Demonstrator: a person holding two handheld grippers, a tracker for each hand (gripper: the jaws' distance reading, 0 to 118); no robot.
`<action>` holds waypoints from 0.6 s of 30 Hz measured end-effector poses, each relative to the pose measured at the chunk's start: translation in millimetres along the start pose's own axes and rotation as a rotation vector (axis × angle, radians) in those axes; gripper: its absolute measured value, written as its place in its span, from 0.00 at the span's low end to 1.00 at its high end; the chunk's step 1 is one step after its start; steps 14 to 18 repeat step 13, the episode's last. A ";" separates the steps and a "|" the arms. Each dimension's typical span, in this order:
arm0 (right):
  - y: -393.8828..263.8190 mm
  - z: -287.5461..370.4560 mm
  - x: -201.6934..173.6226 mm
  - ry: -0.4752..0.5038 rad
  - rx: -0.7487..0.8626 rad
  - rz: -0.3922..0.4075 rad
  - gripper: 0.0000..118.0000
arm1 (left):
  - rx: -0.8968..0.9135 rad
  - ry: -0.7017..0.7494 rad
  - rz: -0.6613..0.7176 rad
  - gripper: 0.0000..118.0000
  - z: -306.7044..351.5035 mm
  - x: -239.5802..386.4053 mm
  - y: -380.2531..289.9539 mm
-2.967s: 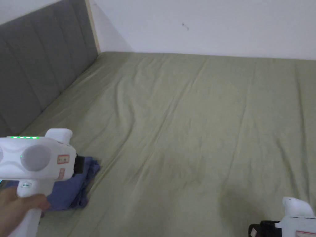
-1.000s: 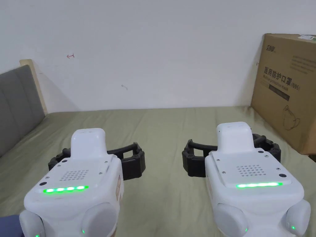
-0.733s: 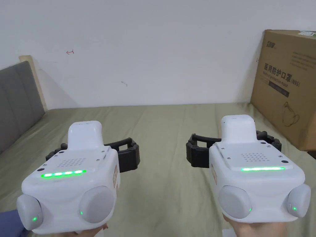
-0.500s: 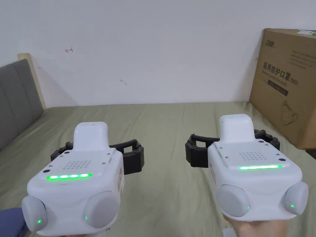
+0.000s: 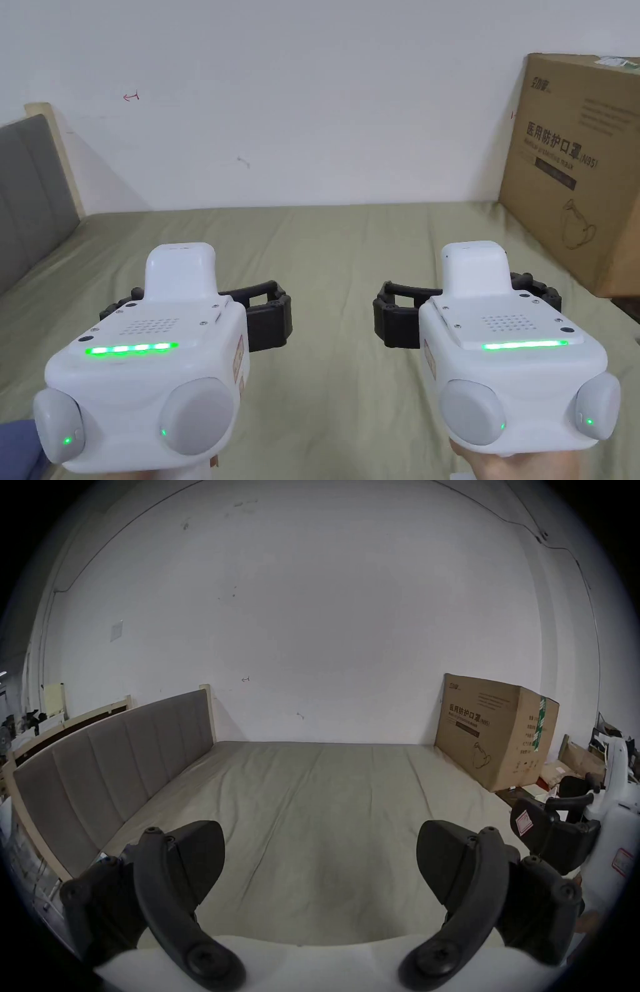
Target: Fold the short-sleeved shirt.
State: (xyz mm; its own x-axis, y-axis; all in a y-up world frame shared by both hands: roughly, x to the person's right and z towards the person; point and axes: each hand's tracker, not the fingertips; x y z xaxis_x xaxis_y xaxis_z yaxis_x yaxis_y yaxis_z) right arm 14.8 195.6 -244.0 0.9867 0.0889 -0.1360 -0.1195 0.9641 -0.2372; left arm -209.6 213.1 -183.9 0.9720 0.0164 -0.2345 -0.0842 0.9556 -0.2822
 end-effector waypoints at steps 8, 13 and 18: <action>-0.2 0.5 -0.3 0.009 -0.010 -0.011 1.00 | 0.006 -0.024 -0.048 0.96 -2.2 3.9 -1.6; -0.4 0.1 0.9 0.005 -0.011 -0.005 1.00 | 0.031 -0.017 -0.055 0.96 1.5 6.1 -3.0; -0.4 0.1 0.9 0.005 -0.011 -0.005 1.00 | 0.031 -0.017 -0.055 0.96 1.5 6.1 -3.0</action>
